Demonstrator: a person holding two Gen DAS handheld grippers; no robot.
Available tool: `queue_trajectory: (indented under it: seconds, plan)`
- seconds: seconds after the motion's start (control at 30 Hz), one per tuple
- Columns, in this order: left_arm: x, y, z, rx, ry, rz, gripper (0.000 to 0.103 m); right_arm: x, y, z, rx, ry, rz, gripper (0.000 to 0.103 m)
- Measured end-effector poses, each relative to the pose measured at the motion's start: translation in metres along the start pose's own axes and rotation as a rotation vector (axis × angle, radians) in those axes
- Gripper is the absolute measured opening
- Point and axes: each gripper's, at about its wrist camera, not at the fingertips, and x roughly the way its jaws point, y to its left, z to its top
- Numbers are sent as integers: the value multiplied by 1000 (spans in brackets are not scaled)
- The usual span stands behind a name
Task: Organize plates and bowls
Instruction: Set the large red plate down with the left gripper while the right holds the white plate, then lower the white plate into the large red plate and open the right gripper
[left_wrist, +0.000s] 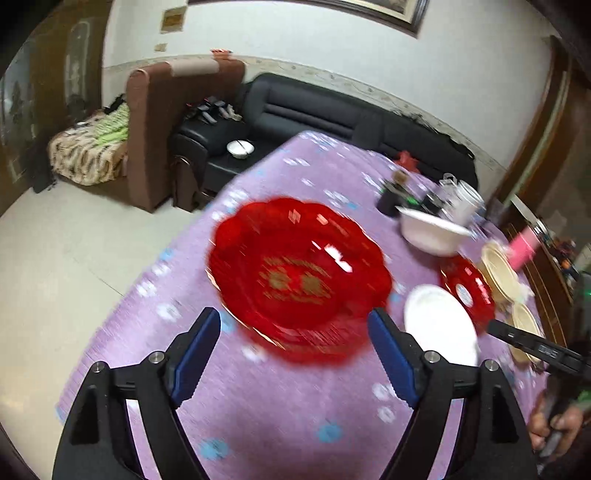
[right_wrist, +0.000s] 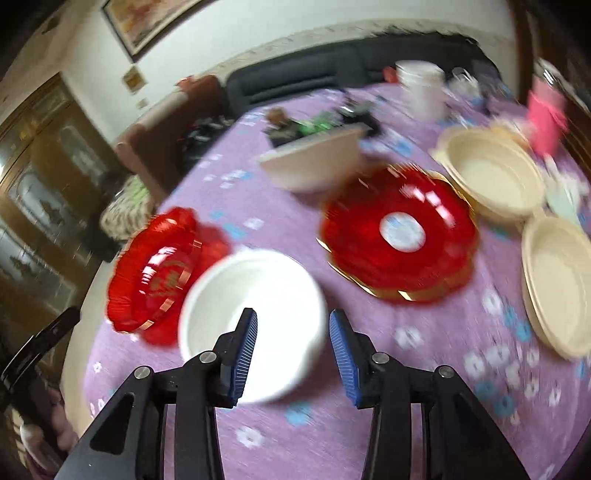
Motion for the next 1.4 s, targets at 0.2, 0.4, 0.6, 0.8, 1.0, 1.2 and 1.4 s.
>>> queue_trajectory:
  seconds: [0.2,0.4,0.6,0.8,1.0,1.2,1.4]
  plan:
    - [-2,-29,-22,43,42,-18,82,35,-5,-11,92,67,70,45]
    - [-14,-38,-34,73,47,1,82,55,6,-16,123,119,95,23]
    - [-7,-44,-39,71,80,-15,82,38,-2,-28,101,174,156,13]
    - [14,-73,-51,116,134,-59,82,18,-11,-46,73,302,235,13]
    - [43,-104,-62,157,202,-73,82,11,-9,-54,27,314,189,15]
    - [64,-124,-64,177,239,-67,81,4,-8,-52,-30,206,98,24]
    - [85,-134,-59,174,274,-63,80,6,-11,-52,-32,154,67,24]
